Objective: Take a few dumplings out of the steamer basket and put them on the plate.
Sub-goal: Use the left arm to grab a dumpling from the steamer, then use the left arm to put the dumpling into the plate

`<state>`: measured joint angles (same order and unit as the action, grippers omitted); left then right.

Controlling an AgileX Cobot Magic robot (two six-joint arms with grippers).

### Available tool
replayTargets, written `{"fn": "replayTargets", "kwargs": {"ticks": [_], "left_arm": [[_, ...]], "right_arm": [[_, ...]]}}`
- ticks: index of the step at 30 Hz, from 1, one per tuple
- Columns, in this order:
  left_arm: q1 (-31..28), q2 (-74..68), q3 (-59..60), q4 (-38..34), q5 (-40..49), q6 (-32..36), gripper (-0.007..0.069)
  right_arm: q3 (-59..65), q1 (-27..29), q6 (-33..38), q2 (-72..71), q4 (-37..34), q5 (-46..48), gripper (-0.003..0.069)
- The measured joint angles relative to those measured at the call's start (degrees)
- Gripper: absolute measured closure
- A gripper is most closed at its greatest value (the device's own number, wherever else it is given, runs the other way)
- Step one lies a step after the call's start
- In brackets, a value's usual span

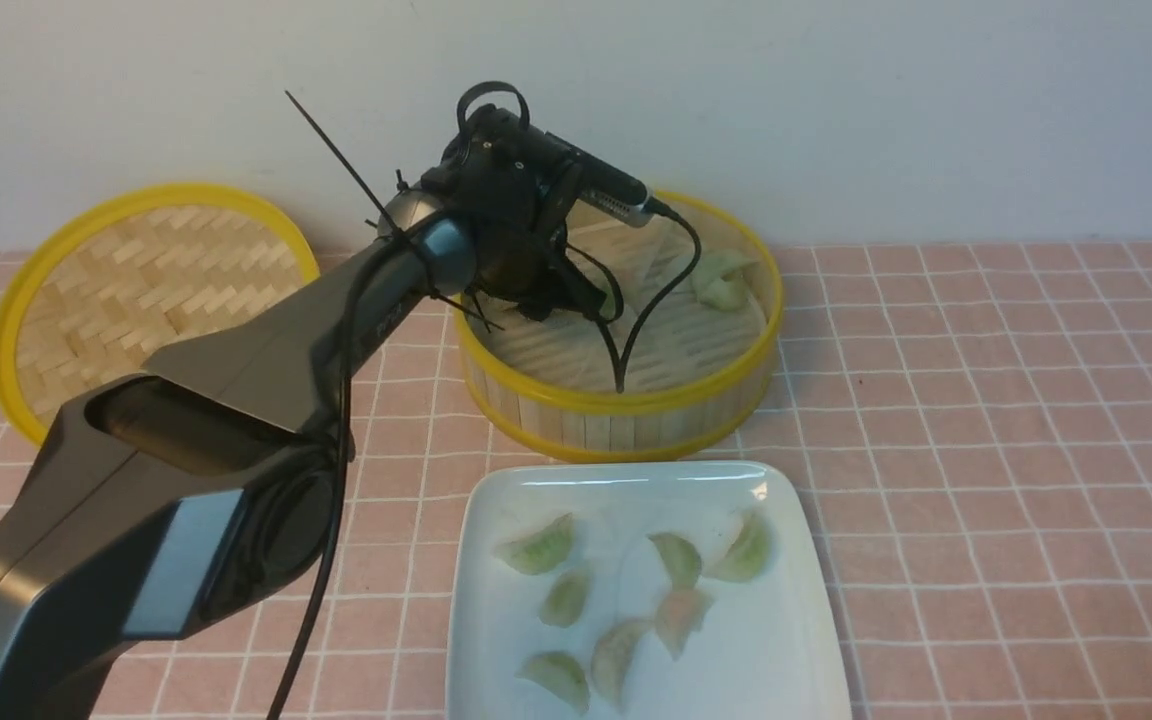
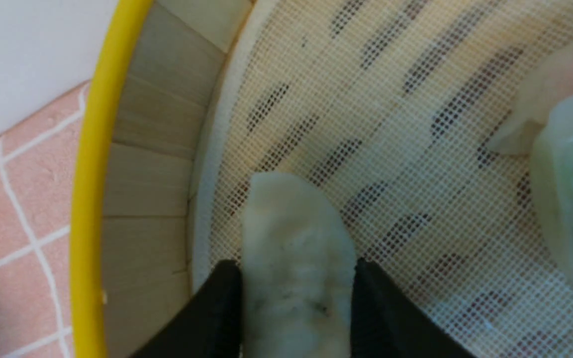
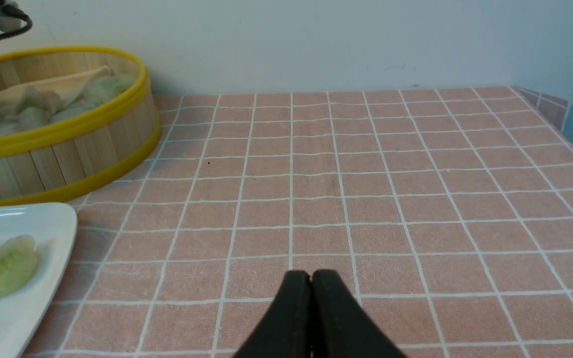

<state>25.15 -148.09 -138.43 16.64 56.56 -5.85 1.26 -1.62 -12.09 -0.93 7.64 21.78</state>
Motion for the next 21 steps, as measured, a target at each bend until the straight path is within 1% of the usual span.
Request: {"fn": "replayTargets", "kwargs": {"ticks": [3, 7, 11, 14, 18, 20, 21], "left_arm": [[-0.1, 0.4, 0.0, -0.5, 1.0, 0.0, 0.0379], [-0.1, 3.1, 0.2, -1.9, 5.6, 0.0, 0.0379], [0.0, 8.5, 0.2, -3.1, 11.3, 0.2, 0.0379], [0.0, 15.0, 0.2, -4.8, 14.0, 2.2, 0.0379], [0.0, 22.3, 2.8, -11.3, 14.3, 5.0, 0.0379], [0.1, 26.8, 7.6, -16.6, 14.3, 5.9, 0.0379], [0.3, 29.9, 12.2, -20.5, 14.3, 6.5, 0.0379]], "right_arm": [[0.0, 0.0, 0.0, 0.0, 0.0, 0.0, 0.0673], [0.0, 0.0, 0.0, 0.0, 0.0, 0.0, 0.0673], [0.0, 0.0, 0.0, 0.0, 0.0, 0.0, 0.0673], [0.0, 0.0, 0.0, 0.0, 0.0, 0.0, 0.0673], [0.0, 0.0, 0.0, 0.0, 0.0, 0.0, 0.0673], [0.0, 0.0, 0.0, 0.0, 0.0, 0.0, 0.0673], [0.0, 0.0, 0.0, 0.0, 0.0, 0.0, 0.0673]]}}
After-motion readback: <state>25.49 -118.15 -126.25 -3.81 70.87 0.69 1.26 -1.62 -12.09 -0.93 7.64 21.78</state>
